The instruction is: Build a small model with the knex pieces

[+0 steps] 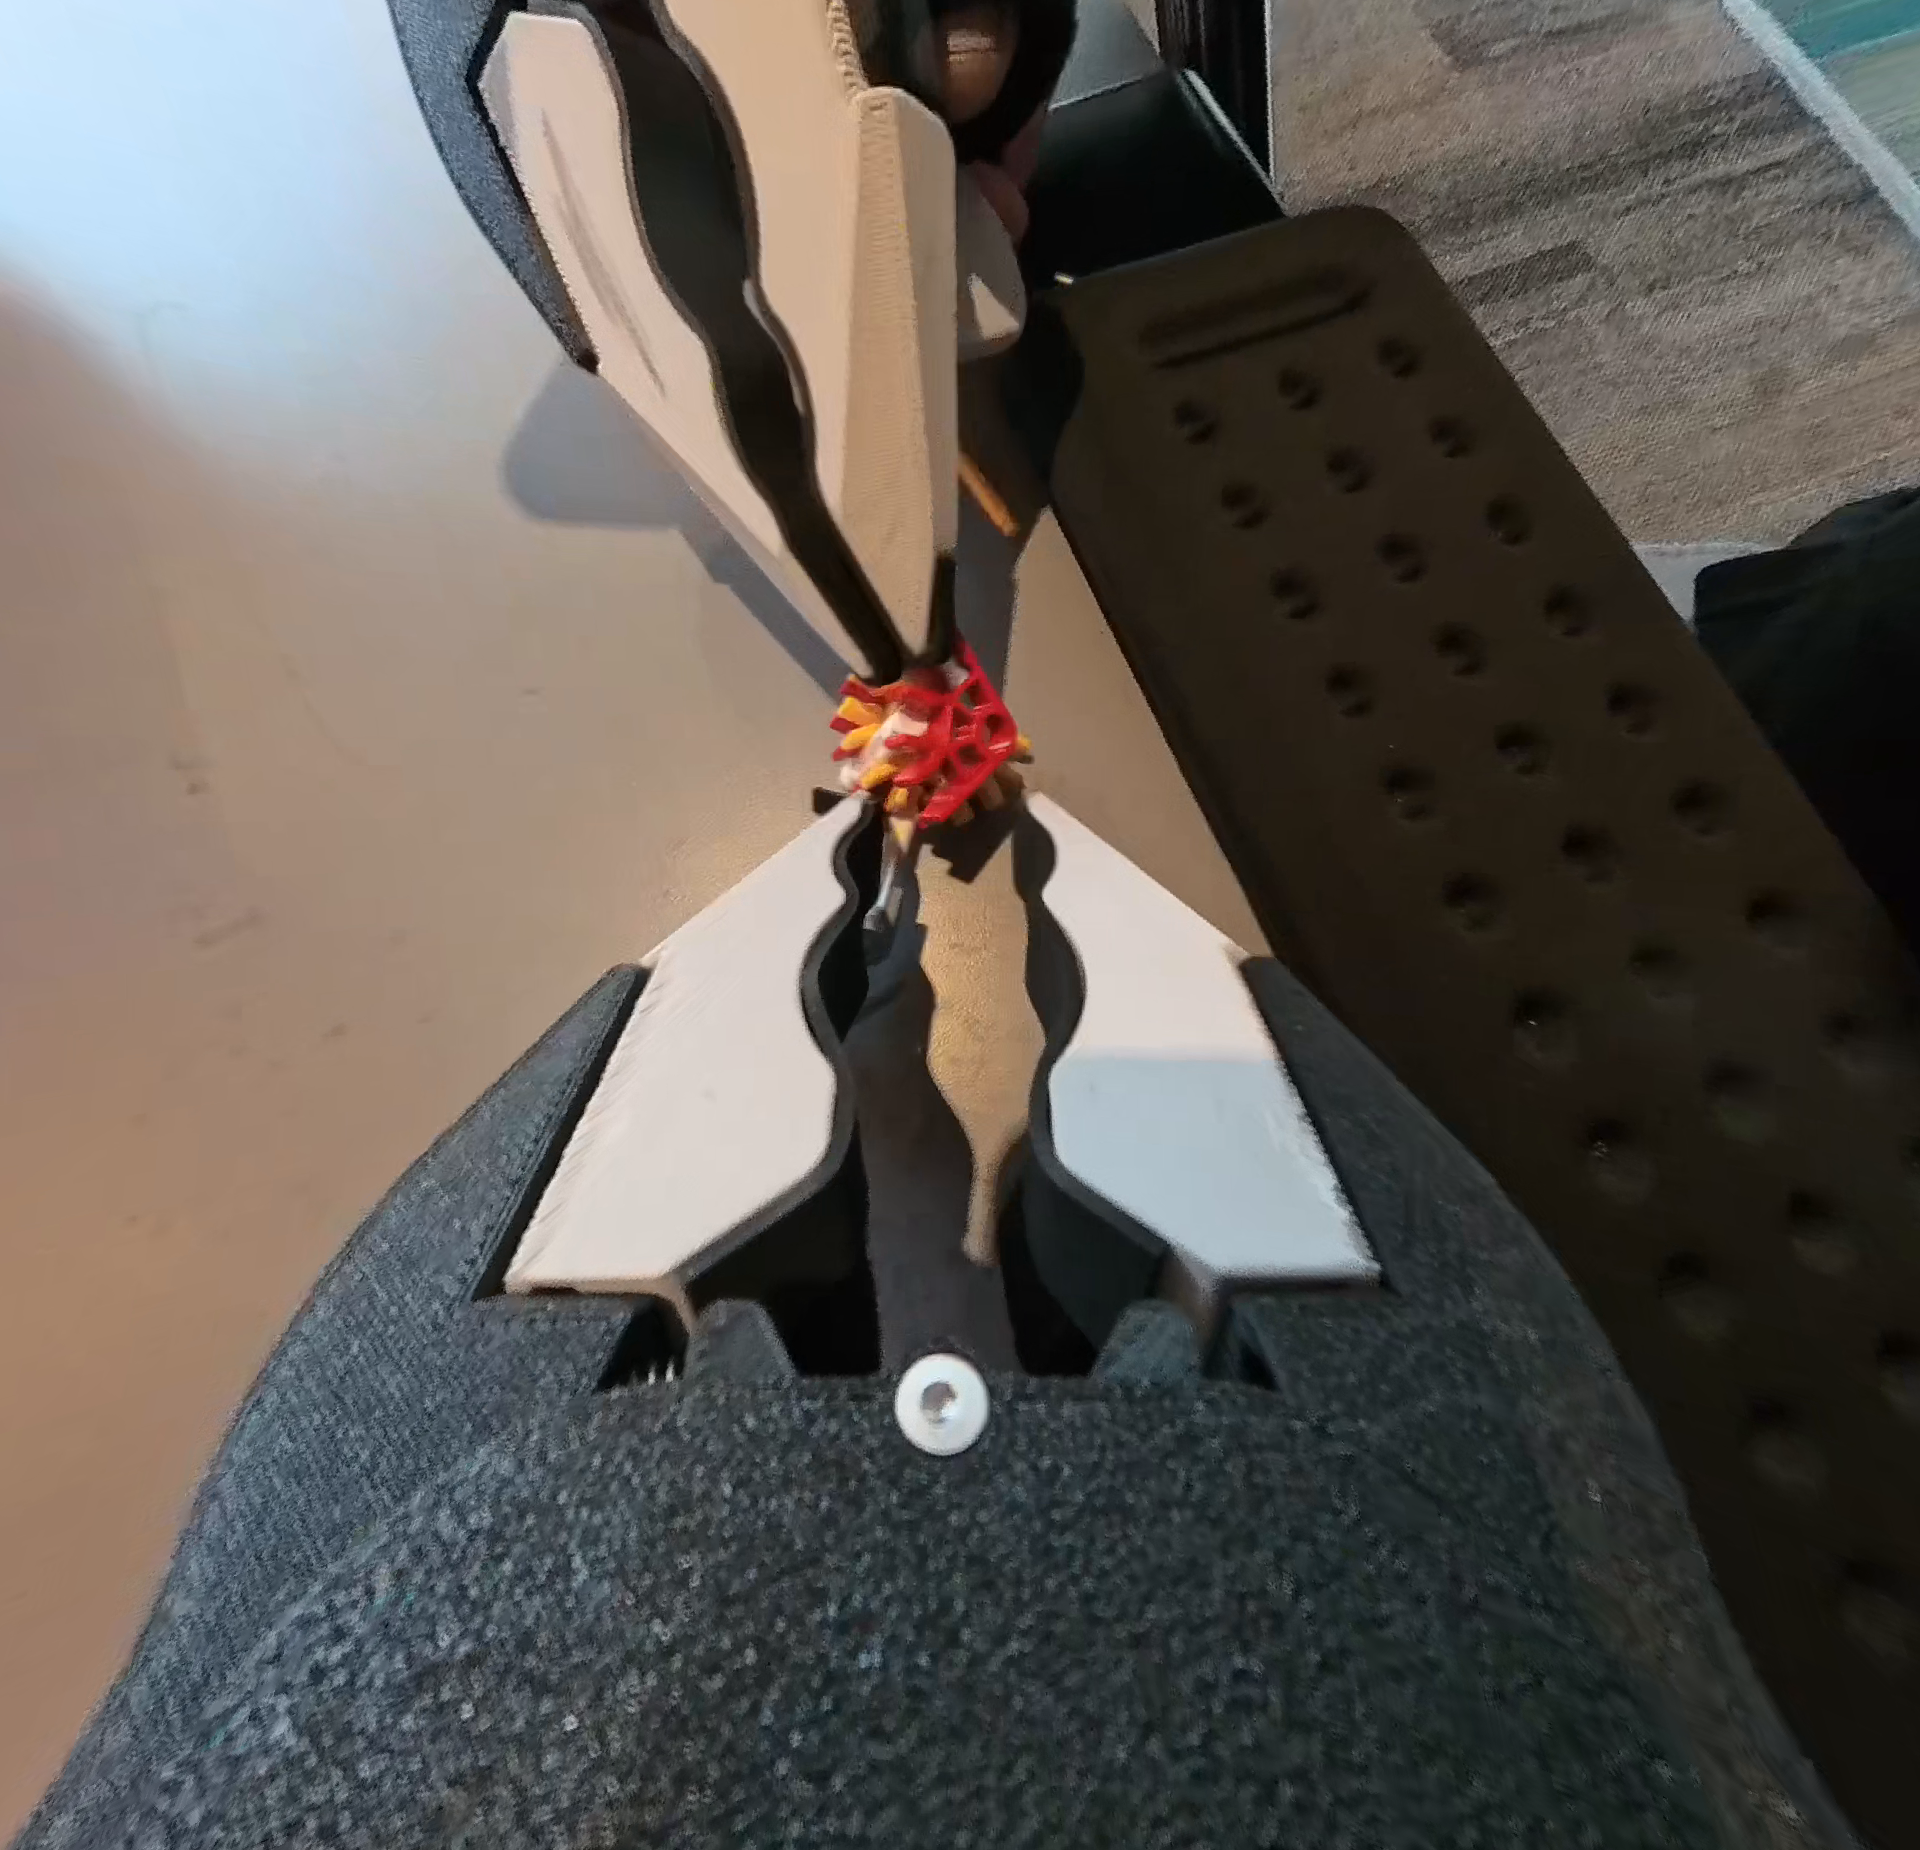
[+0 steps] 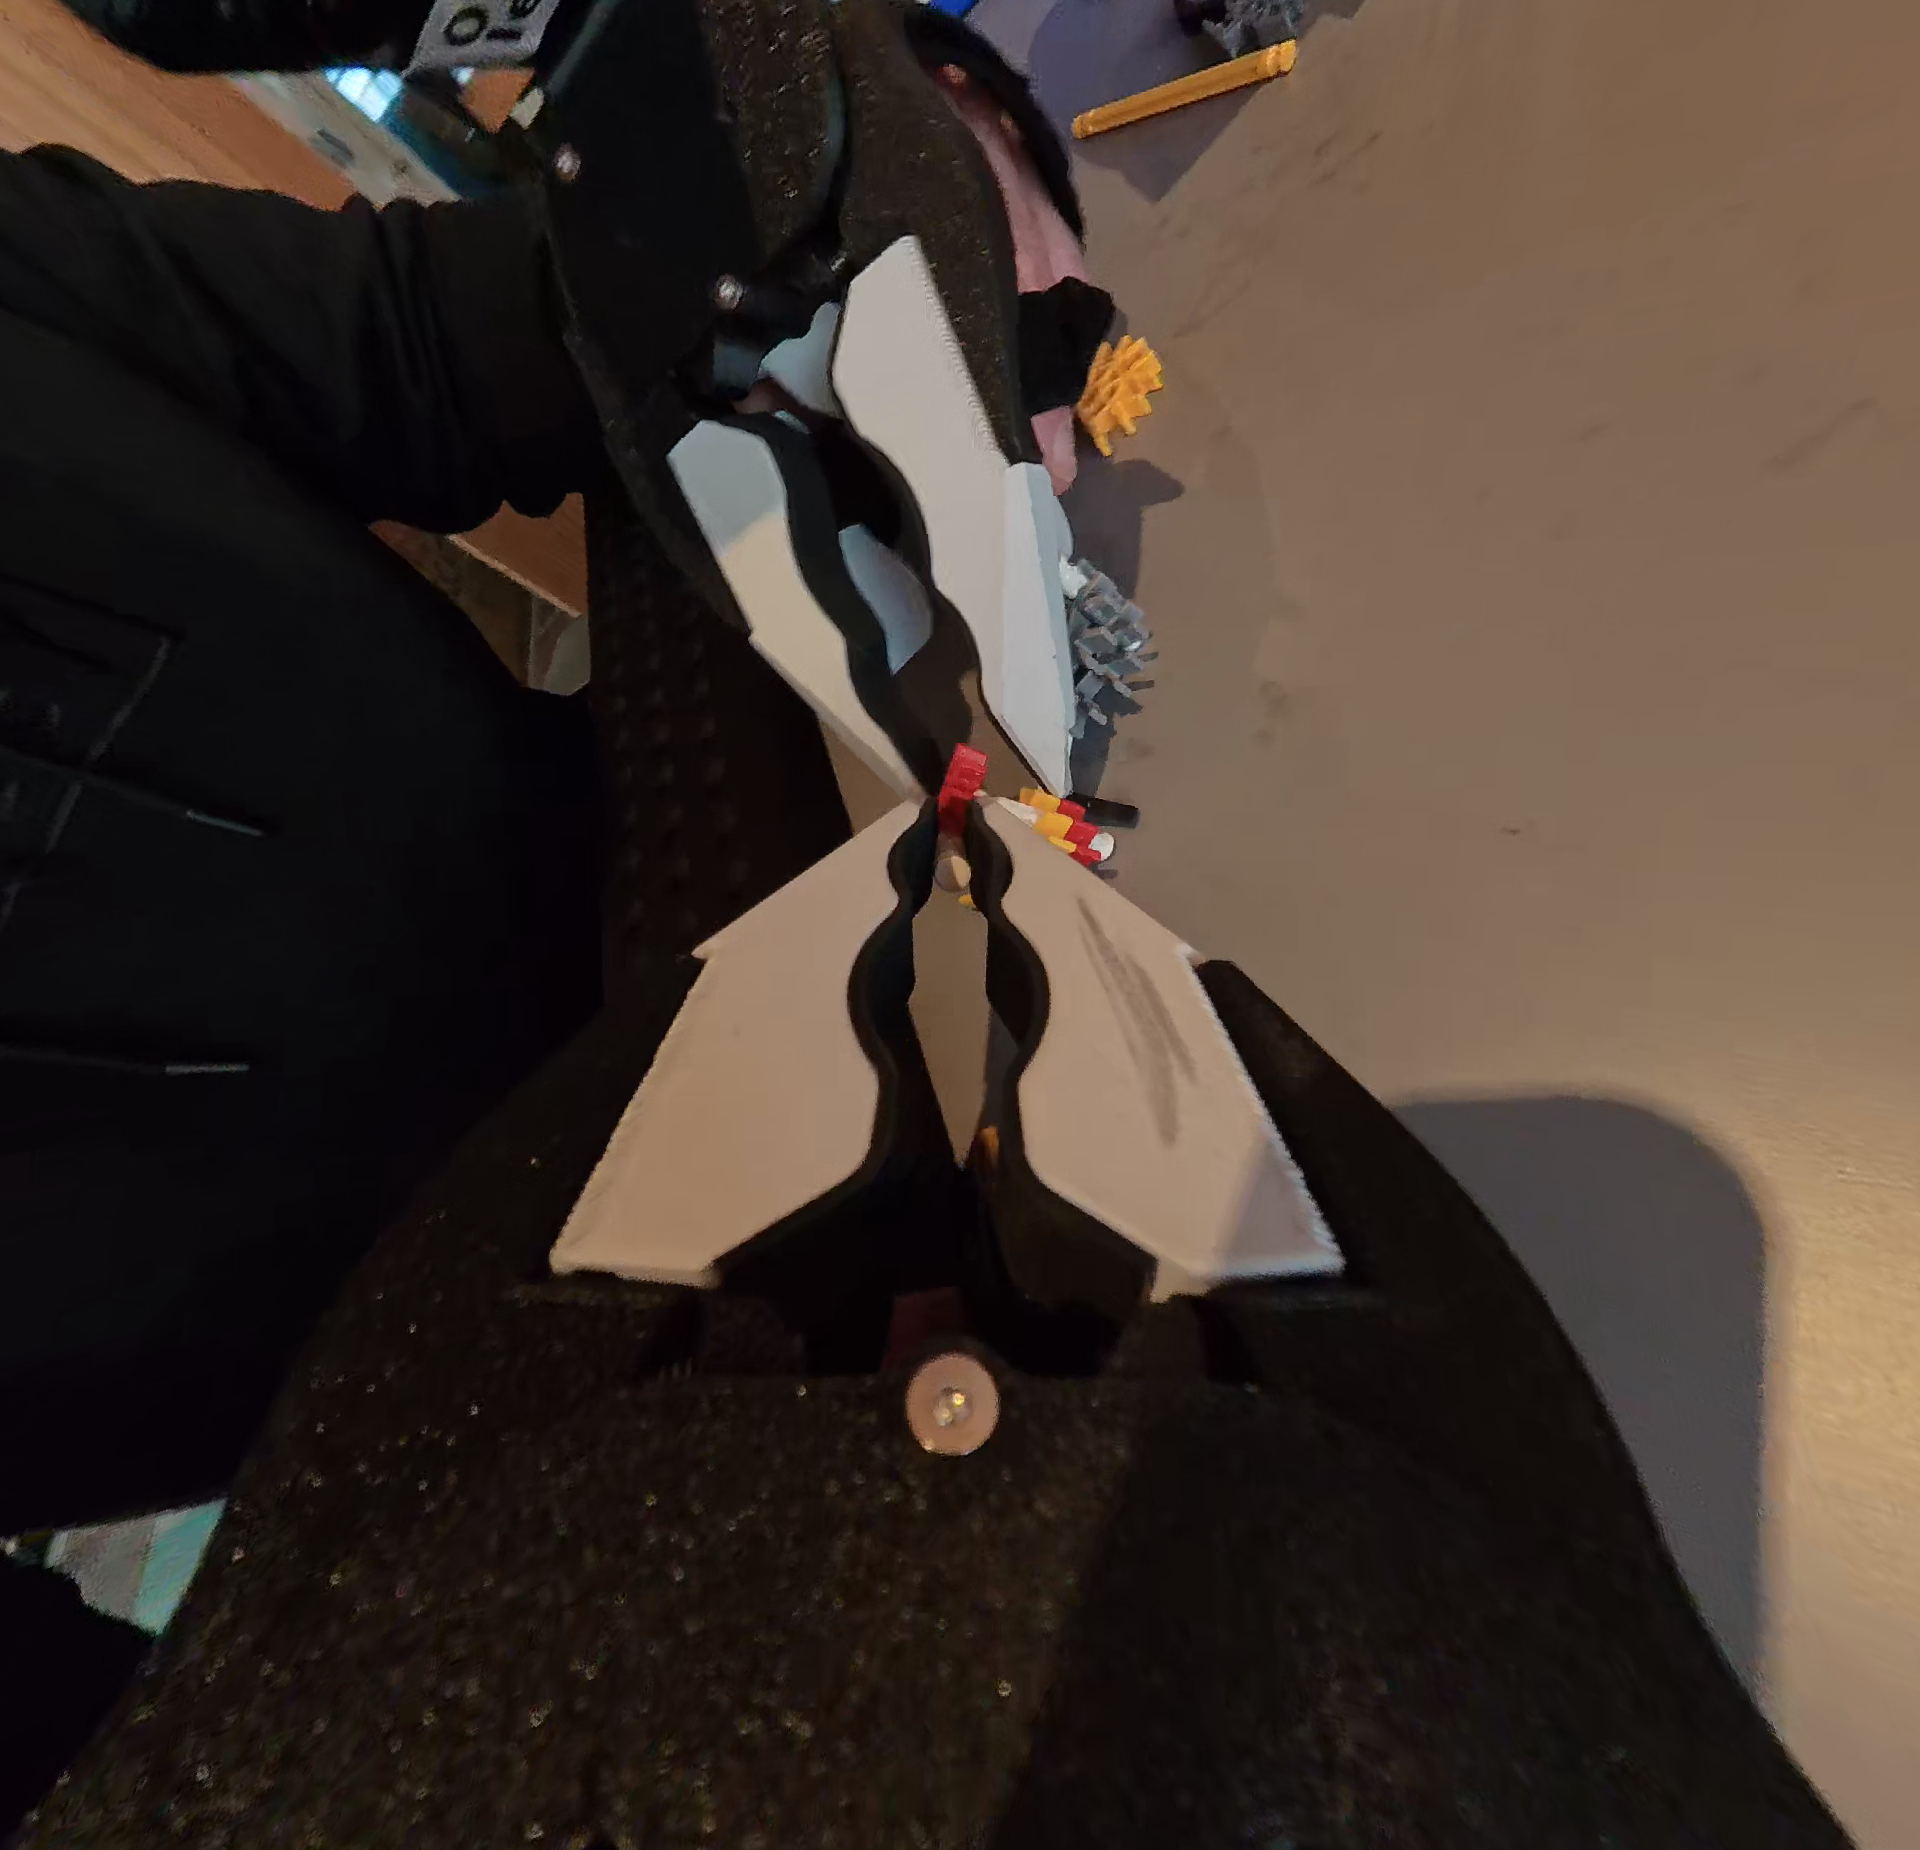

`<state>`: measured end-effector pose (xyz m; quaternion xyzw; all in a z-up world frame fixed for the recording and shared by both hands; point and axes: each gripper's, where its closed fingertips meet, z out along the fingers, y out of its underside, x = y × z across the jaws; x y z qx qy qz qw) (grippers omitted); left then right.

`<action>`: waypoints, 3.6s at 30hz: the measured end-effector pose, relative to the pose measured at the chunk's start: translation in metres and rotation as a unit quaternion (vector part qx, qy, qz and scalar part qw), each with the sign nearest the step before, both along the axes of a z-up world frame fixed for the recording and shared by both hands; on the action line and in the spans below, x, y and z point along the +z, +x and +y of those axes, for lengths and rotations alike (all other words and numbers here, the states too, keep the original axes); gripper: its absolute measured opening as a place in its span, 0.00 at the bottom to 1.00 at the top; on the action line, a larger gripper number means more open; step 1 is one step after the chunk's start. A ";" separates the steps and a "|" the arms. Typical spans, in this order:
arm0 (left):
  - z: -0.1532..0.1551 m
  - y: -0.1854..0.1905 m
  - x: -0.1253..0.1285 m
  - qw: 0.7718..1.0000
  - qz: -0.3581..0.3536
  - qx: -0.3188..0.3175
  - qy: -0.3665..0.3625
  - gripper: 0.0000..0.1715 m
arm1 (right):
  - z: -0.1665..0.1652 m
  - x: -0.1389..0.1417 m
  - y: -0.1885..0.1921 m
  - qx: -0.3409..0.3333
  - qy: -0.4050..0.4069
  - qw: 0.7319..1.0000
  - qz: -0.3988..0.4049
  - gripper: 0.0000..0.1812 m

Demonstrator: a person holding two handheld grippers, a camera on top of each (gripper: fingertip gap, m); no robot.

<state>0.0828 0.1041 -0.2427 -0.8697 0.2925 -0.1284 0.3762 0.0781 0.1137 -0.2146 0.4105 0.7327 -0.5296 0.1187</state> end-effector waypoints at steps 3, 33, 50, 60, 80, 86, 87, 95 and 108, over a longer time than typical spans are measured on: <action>0.000 0.001 0.000 1.000 0.002 -0.002 0.003 0.12 | -0.001 0.000 0.001 0.004 0.003 1.000 0.004 0.02; -0.001 0.006 0.000 1.000 -0.012 -0.015 0.004 0.12 | 0.002 -0.005 0.002 -0.003 -0.001 1.000 -0.021 0.02; -0.002 0.013 0.000 0.999 -0.025 -0.019 -0.007 0.27 | 0.003 -0.012 -0.002 -0.013 0.021 0.999 -0.031 0.02; 0.004 0.008 0.000 1.000 -0.027 0.008 -0.002 0.16 | 0.002 -0.012 -0.006 -0.023 0.020 0.999 -0.032 0.02; 0.006 0.007 0.000 0.999 -0.034 0.010 -0.003 0.13 | 0.004 -0.016 -0.012 -0.056 0.069 0.996 -0.011 0.11; 0.006 0.007 0.000 0.999 -0.033 0.010 -0.004 0.13 | 0.023 0.001 -0.007 -0.121 0.139 0.982 0.045 0.20; 0.006 0.007 0.000 0.999 -0.034 0.010 -0.004 0.13 | 0.027 0.002 -0.001 -0.131 0.161 0.977 0.051 0.20; 0.006 0.007 0.000 0.999 -0.032 0.010 -0.004 0.13 | 0.002 -0.013 0.017 -0.185 0.152 0.971 0.016 0.13; 0.008 0.004 0.000 0.999 -0.030 0.019 0.000 0.13 | 0.010 -0.016 0.009 -0.230 0.187 0.955 0.031 0.05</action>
